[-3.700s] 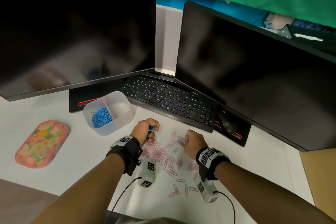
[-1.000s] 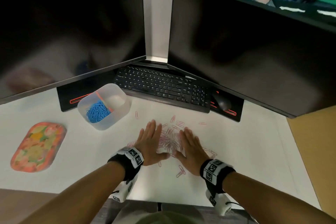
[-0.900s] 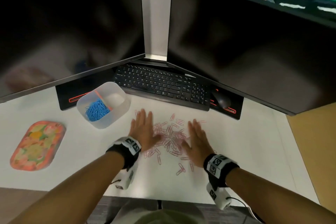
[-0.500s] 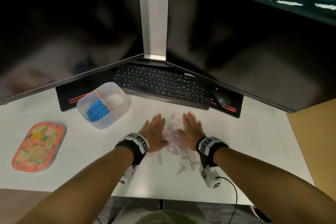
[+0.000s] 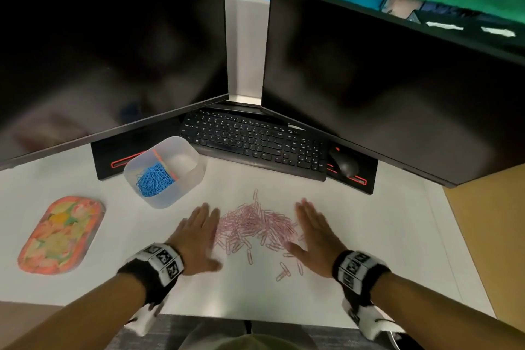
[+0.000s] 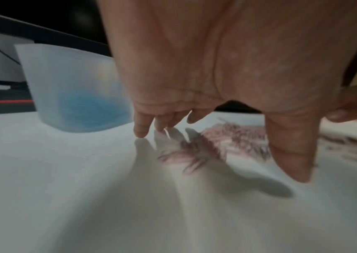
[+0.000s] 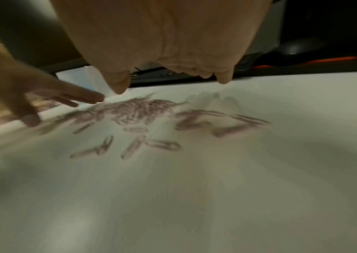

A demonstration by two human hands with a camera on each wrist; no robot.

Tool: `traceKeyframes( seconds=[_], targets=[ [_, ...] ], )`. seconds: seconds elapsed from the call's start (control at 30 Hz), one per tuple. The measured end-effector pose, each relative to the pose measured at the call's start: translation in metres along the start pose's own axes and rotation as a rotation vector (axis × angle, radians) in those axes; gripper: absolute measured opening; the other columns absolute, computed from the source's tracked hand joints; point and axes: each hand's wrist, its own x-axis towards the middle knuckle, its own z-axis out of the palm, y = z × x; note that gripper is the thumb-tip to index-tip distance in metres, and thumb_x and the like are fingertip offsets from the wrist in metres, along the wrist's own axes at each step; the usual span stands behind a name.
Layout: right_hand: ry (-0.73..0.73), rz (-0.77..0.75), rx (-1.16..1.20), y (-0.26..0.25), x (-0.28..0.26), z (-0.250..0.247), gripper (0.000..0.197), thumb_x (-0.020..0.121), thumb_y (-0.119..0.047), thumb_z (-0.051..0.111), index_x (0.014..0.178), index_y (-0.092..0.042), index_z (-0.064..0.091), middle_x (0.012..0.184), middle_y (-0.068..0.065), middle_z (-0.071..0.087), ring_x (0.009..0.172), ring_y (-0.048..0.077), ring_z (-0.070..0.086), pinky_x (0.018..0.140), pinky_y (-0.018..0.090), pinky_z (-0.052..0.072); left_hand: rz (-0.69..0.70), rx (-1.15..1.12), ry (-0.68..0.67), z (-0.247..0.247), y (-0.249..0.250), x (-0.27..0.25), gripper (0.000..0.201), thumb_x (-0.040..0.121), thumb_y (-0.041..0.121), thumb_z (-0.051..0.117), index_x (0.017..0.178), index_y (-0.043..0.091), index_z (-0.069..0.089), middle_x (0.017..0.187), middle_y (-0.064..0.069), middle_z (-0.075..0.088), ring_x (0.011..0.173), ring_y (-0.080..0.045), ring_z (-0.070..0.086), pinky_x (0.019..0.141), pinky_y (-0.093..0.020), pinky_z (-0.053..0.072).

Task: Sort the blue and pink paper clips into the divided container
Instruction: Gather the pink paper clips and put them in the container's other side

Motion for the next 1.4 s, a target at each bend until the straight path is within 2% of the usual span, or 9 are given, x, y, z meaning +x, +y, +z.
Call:
traceKeyframes(
  seconds=[0.17,0.53,0.67,0.77,0.83,0.93,1.07,1.23,1.4],
  targets=[
    [-0.164,0.187,-0.078,0.040,-0.042,0.016,0.130,0.065,-0.086,0.042,0.139,-0.014,-0.036,0.147,0.002,-0.043,0.136,0.021,-0.038,0.117,0.044,-0.014,-0.064,0.117,-0.065,0.017,-0.005,-0.007,0.130,0.068,0.083,0.047,0.141,0.010,-0.032,0.145,-0.012,-0.044,0.139,-0.032,-0.033,0.117,-0.052,-0.010],
    [-0.113,0.060,-0.109,-0.028,0.017,0.035,0.122,0.067,-0.091,0.020,0.134,-0.005,-0.036,0.143,0.010,-0.045,0.135,0.028,-0.038,0.115,0.051,-0.016,0.034,0.190,-0.024,0.024,0.043,0.034,0.113,0.057,0.086,-0.008,0.136,0.011,-0.037,0.146,-0.010,-0.041,0.142,-0.028,-0.030,0.112,-0.053,-0.016],
    [-0.087,-0.024,-0.063,-0.037,0.029,0.027,0.125,0.067,-0.088,0.028,0.142,-0.006,-0.028,0.145,0.007,-0.040,0.138,0.026,-0.034,0.115,0.044,-0.015,0.025,0.140,0.053,0.016,0.047,0.028,0.108,0.080,0.079,0.028,0.147,0.013,-0.024,0.157,-0.009,-0.025,0.147,-0.029,-0.017,0.118,-0.050,-0.002],
    [0.047,-0.077,0.007,-0.020,0.010,0.013,0.099,0.079,-0.063,0.055,0.151,-0.017,0.004,0.158,-0.002,-0.002,0.147,0.021,-0.004,0.120,0.036,0.007,-0.017,-0.022,0.188,0.003,0.041,0.013,0.097,0.077,0.056,0.063,0.149,0.016,0.011,0.151,-0.008,0.021,0.135,-0.029,0.030,0.109,-0.041,0.035],
    [0.115,-0.051,0.023,-0.002,-0.009,0.007,0.063,0.079,-0.053,0.060,0.131,-0.026,0.038,0.135,-0.006,0.038,0.127,0.017,0.038,0.106,0.030,0.037,-0.067,-0.080,0.201,-0.001,0.031,0.003,0.083,0.073,0.052,0.068,0.138,0.021,0.026,0.132,-0.003,0.036,0.116,-0.024,0.046,0.093,-0.038,0.048],
    [-0.062,0.076,0.080,0.014,-0.028,0.008,0.026,0.082,-0.048,0.061,0.085,-0.031,0.043,0.103,-0.009,0.057,0.097,0.013,0.058,0.074,0.023,0.049,-0.202,-0.158,0.163,0.000,0.012,-0.007,0.091,0.064,0.053,0.075,0.133,0.021,0.025,0.125,-0.002,0.036,0.111,-0.023,0.048,0.089,-0.037,0.051],
    [-0.163,0.118,0.186,0.014,-0.019,0.014,0.032,0.081,-0.043,0.067,0.068,-0.027,0.042,0.075,-0.015,0.051,0.072,0.005,0.052,0.057,0.016,0.043,-0.311,-0.308,0.081,-0.001,-0.001,-0.004,0.083,0.064,0.043,0.080,0.126,0.021,0.030,0.121,-0.002,0.039,0.102,-0.025,0.057,0.083,-0.034,0.051],
    [-0.108,0.095,0.307,-0.010,0.015,0.013,0.029,0.079,-0.033,0.070,0.069,-0.021,0.046,0.071,-0.003,0.053,0.063,0.015,0.047,0.062,0.027,0.044,-0.218,-0.342,0.115,-0.010,0.012,0.014,0.036,0.071,0.028,0.076,0.087,0.024,0.044,0.098,0.000,0.054,0.085,-0.018,0.055,0.073,-0.026,0.042],
    [-0.028,0.087,0.362,-0.030,0.035,0.002,0.035,0.079,-0.031,0.073,0.069,-0.023,0.041,0.066,-0.006,0.045,0.057,0.012,0.039,0.060,0.031,0.043,-0.130,-0.350,0.127,-0.009,0.039,0.030,0.036,0.077,0.021,0.065,0.111,0.020,0.051,0.105,-0.003,0.051,0.089,-0.019,0.056,0.077,-0.024,0.045]
  ],
)
